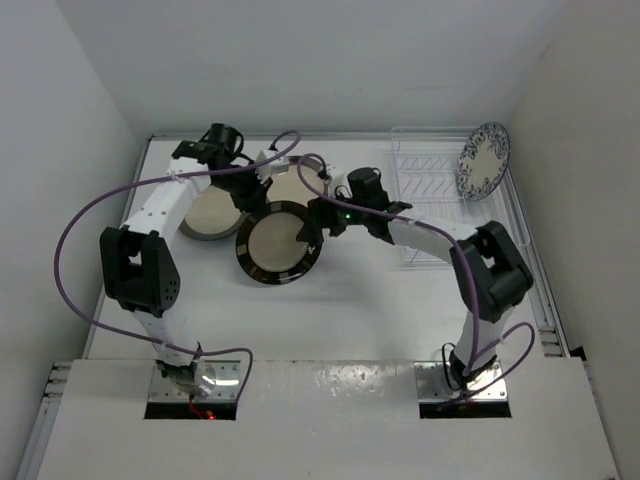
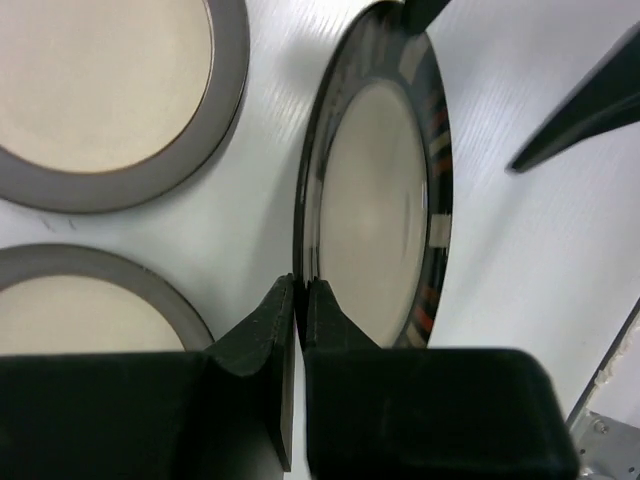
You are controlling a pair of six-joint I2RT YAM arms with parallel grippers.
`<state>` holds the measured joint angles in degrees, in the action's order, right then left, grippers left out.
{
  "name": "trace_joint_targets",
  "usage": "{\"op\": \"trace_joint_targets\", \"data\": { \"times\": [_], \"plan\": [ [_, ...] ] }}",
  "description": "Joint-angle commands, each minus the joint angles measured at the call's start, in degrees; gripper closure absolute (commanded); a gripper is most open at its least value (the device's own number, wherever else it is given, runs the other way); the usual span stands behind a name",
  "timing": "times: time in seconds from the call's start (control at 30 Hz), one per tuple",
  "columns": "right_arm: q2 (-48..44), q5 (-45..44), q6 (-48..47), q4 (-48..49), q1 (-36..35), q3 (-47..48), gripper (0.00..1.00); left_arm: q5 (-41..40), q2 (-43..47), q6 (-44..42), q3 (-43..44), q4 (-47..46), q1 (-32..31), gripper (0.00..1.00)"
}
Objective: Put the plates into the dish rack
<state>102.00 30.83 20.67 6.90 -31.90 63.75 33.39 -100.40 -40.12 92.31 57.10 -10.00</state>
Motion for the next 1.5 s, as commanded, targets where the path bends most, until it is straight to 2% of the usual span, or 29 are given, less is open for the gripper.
{"op": "trace_joint_targets", "data": {
  "times": [0.0,0.23,0.37,0.57,0.63,0.67,0.73,0.83,1.03,1.07,1.13,1.17,1.23,1.27,1.3,1.37,1.47],
  "plan": [
    [3.0,0.1,4.4,9.9,1.4,3.5,0.13,3.0,0.5,-0.2,2.2,-1.2,-1.1,1.0],
    [3.0,-2.4,2.3,10.4,2.9,1.0,0.14,4.0,0.5,-0.8,2.7,-1.2,-1.1,1.0],
    [-4.7,-3.1,0.0,9.5,3.3,-2.0,0.15,4.0,0.5,-1.5,3.3,-0.4,-1.1,1.0],
    [-11.0,-5.5,-0.5,11.5,6.4,-6.3,0.15,6.4,-0.1,-2.1,9.7,2.6,-1.1,1.0],
    [-10.1,-5.0,-1.3,11.7,6.3,-6.0,0.14,7.2,-0.1,-2.6,11.7,4.2,-1.1,1.0],
    [-9.4,-1.2,-1.3,11.0,6.3,-5.3,0.14,7.2,-0.1,-2.6,11.7,4.2,-1.7,1.0],
    [-6.3,0.5,-1.2,8.9,5.2,-2.4,0.14,7.2,-0.6,-2.6,12.3,4.7,-1.7,1.0],
    [-3.7,-1.9,-2.6,10.0,2.6,-1.2,0.14,9.1,-0.6,-2.6,13.5,5.3,-2.2,1.0],
    [2.3,-2.5,-0.2,14.1,3.0,1.8,0.15,12.0,-0.6,-5.3,14.6,8.8,-2.2,1.0],
    [2.6,-2.2,0.2,14.7,2.9,2.2,0.2,12.6,-0.6,-5.3,14.7,8.8,-2.2,1.0],
    [3.6,1.3,1.8,15.9,2.7,3.0,0.38,12.6,-0.6,-5.3,14.7,8.8,-2.2,1.0],
    [3.8,2.6,2.8,17.2,2.6,3.1,0.5,12.6,-0.6,-5.3,14.7,8.8,-2.2,1.0],
    [4.1,6.4,4.3,17.5,2.4,3.2,0.62,13.9,-0.6,-4.5,14.7,8.2,-2.2,1.0],
    [3.9,7.3,4.6,17.8,2.0,3.2,0.8,14.4,-0.6,-3.9,14.7,7.3,-2.2,1.0],
    [3.7,9.3,5.9,18.1,2.1,3.0,0.89,15.6,-0.6,-3.9,15.2,6.5,-2.2,1.0],
    [2.3,10.6,7.4,19.5,2.1,1.1,1.0,16.1,-0.6,-2.2,15.2,5.1,-1.7,1.0],
    [-1.2,9.4,11.1,26.0,3.4,-3.7,1.0,16.1,-1.1,1.0,15.2,2.2,-1.7,1.0]
  ]
}}
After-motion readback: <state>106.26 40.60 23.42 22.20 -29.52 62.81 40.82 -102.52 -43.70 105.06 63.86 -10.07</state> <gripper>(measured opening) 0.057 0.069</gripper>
